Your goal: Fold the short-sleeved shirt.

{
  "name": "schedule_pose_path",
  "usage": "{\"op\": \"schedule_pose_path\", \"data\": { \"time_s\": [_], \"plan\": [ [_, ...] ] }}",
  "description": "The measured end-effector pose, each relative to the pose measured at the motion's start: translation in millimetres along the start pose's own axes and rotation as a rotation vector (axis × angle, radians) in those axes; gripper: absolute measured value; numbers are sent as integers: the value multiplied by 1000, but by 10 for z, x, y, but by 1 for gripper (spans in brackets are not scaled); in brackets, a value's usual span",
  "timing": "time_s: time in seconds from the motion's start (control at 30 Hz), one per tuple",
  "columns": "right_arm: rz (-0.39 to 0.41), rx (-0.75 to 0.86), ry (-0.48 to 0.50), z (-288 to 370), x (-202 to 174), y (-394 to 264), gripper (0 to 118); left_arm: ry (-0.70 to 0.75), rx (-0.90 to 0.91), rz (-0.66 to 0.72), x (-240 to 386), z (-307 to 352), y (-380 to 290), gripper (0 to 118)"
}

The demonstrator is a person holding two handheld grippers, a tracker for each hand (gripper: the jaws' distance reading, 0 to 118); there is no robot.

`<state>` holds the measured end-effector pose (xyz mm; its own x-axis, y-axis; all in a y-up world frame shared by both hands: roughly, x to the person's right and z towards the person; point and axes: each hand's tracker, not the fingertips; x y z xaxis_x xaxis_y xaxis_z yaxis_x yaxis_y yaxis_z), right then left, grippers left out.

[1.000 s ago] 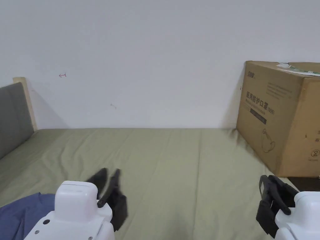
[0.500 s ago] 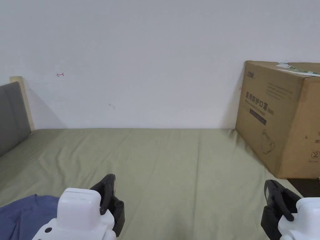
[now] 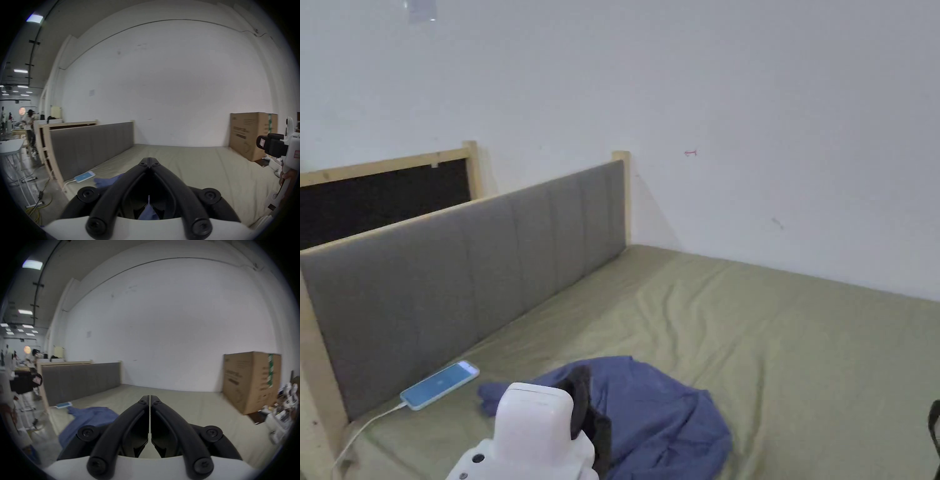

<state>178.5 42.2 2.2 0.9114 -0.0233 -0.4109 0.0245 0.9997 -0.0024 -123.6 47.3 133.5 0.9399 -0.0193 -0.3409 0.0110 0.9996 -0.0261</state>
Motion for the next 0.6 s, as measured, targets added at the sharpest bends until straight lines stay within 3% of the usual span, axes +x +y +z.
{"op": "schedule_pose_path", "data": {
  "time_s": [0.07, 0.3, 0.4, 0.47, 0.57, 0.6],
  "plan": [
    [-35, -20, 33, -96, -91, -9, 4, 23, -23, 10, -103, 13, -64, 1],
    [0, -49, 43, -100, 62, -50, 4, 5, -16, 39, -251, -366, 38, 1],
    [2, -97, 8, -68, 231, -61, 4, -137, -242, 94, -403, -1180, 168, 1],
    [-4, -143, -23, -53, 366, -87, 4, -216, -542, 128, -523, -1962, 42, 1],
    [-5, -205, -83, -29, 544, -145, 4, -336, -882, 71, -600, -2877, -484, 4],
    [-5, -221, -101, -22, 588, -163, 4, -319, -925, 56, -603, -3068, -667, 23]
  ]
}}
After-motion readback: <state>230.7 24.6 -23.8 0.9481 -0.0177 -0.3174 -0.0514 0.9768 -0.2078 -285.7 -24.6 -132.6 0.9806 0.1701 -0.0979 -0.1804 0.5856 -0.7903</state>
